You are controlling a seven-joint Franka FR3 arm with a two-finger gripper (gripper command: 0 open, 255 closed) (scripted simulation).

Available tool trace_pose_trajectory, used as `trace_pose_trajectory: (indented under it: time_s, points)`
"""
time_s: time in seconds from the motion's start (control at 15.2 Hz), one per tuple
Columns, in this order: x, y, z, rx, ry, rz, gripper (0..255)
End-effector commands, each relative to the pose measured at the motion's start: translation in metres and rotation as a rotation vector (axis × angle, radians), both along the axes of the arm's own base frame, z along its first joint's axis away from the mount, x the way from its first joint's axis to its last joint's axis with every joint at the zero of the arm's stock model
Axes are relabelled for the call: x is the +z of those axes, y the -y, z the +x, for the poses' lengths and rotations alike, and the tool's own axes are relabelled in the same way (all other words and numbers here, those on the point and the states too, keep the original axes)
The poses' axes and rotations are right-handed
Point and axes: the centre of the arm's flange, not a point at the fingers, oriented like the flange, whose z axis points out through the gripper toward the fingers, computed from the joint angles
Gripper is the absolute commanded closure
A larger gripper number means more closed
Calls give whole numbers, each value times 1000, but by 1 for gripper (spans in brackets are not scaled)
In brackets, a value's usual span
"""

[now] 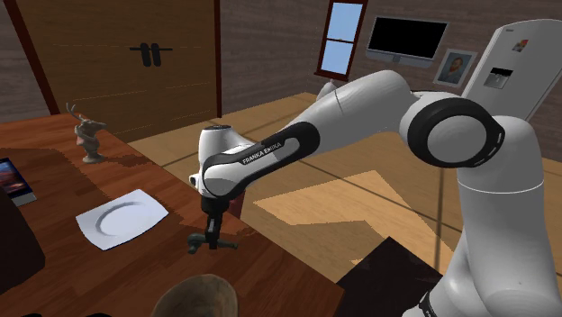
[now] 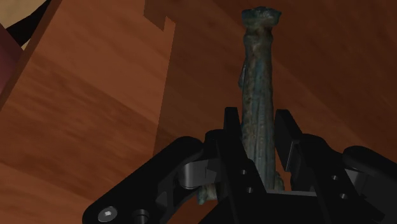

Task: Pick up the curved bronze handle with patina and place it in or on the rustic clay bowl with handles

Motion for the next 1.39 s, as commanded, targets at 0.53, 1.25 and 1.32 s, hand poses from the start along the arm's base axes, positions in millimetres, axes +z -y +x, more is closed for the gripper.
trace_pose_trajectory:
  time_s: [0.53, 1.25, 1.32]
  points:
    - [26, 0, 0, 0, 0, 0, 255]
    - [84, 0, 0, 0, 0, 0, 255]
    - [90, 0, 0, 0, 0, 0, 255]
